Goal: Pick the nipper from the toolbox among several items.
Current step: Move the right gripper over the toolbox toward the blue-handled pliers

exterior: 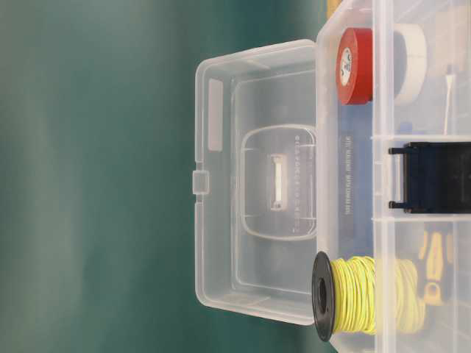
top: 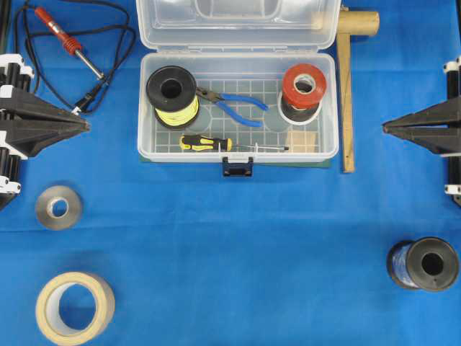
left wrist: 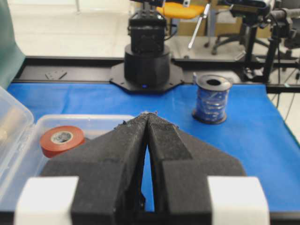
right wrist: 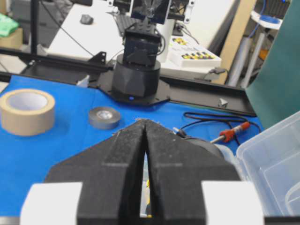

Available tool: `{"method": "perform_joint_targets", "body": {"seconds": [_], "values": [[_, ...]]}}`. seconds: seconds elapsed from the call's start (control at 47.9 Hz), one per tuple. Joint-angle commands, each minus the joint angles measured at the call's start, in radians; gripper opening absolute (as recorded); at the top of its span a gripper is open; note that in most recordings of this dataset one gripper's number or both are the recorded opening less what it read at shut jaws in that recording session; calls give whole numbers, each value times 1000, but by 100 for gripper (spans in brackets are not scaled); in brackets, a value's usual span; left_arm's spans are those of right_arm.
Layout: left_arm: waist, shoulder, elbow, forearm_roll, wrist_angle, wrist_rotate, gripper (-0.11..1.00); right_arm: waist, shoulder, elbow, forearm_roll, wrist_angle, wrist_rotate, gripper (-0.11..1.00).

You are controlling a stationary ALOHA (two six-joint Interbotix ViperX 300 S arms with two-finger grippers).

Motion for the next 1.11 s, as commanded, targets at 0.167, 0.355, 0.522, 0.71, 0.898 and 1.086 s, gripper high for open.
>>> {"method": "perform_joint_targets", "body": {"seconds": [0.167, 0.355, 0.522, 0.71, 0.898, 1.086], "values": [[-17, 15, -17, -35, 5, 0, 0, -41, 92, -95, 5, 44, 8, 0], [-17, 15, -15, -35, 3, 5, 0, -156, 250, -222, 5, 198, 14, 0], [-17, 25, -14, -35, 2, -6, 0, -213, 405, -344, 2, 310, 8, 1], [-17, 37, -12, -35, -12, -9, 0, -261, 618, -488, -2, 423, 5, 34], [-18, 40, -11, -37, -14, -11, 0, -287, 838, -646, -25, 584, -6, 83], [-17, 54, -9, -40, -14, -12, 0, -307, 1028, -735, -34, 629, -8, 81]]}}
